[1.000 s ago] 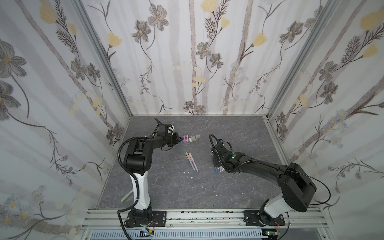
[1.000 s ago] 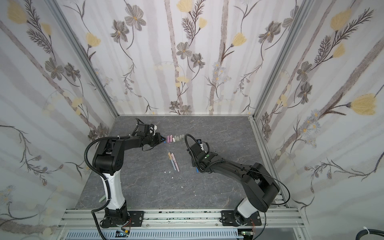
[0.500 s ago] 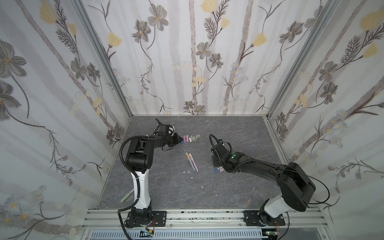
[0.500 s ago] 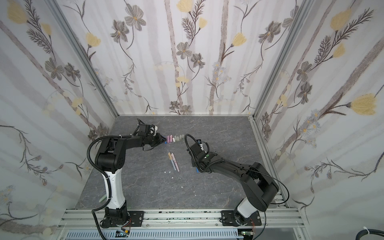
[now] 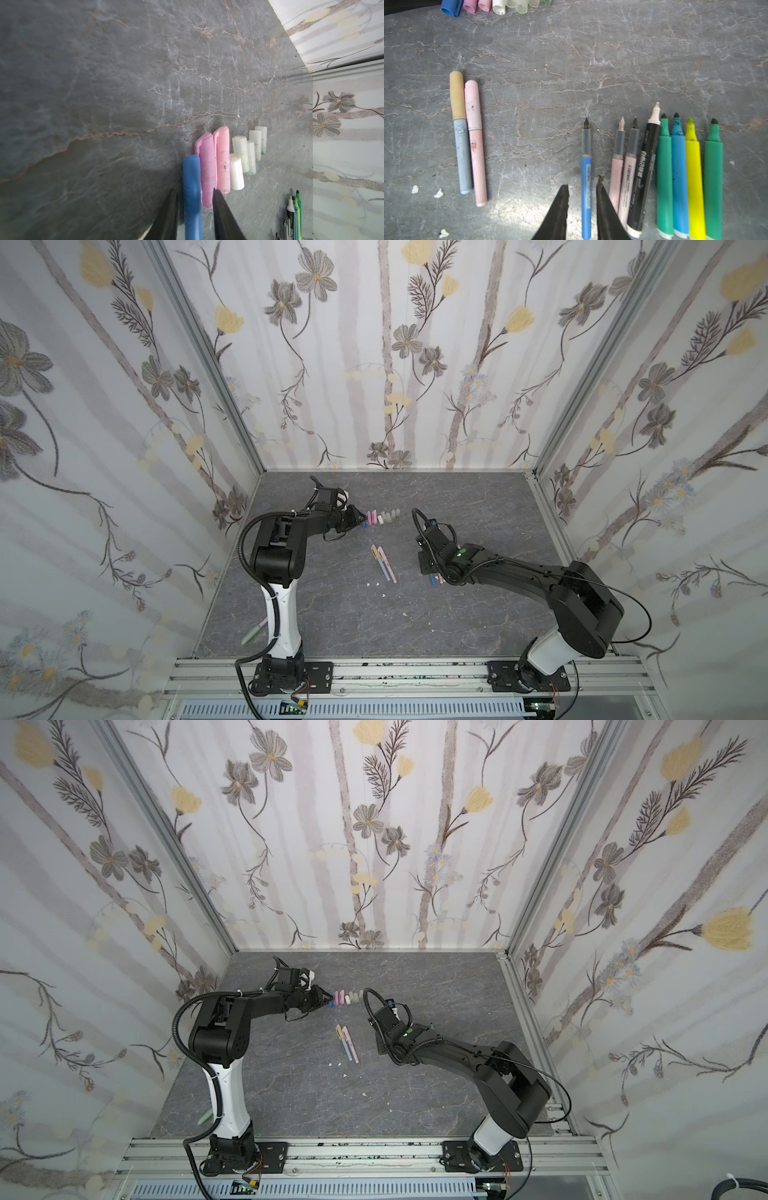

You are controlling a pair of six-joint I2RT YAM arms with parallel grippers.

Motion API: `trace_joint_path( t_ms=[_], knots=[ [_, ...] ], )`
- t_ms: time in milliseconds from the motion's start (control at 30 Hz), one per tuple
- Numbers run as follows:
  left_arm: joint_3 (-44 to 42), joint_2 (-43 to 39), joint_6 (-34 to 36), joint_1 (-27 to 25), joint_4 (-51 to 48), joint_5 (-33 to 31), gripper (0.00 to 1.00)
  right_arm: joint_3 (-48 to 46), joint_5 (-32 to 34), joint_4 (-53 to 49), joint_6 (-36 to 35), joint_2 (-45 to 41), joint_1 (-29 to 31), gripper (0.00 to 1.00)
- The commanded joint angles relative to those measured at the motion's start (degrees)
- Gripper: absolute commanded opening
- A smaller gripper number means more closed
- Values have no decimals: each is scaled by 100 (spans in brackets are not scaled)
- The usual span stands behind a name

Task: Open the pen caps
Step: 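Drop the blue cap by the pink caps while the right gripper moves on, then lower the right gripper onto the pink-capped pen and grasp it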

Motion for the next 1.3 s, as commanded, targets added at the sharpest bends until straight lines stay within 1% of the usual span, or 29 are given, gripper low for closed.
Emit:
trace_joint_path(
  t_ms=[0,300,600,800,1267],
  knots=[
    [-70,-199,68,20,13,-29,29,160,-127,62,-54,161,148,25],
    [-370,-710,58,121,13,6,30,772,-366,67,-116,760,368,26],
    [-825,-1504,-53,191,125,109,31,1375,-591,41,-188,1386,527,26],
    [-1093,-1901,-187,263,354,290,34,1632,-653,-5,-247,1683,600,28],
    [-1272,-2240,-362,296,593,456,38,1967,-677,-152,-322,2110,668,28]
  ],
)
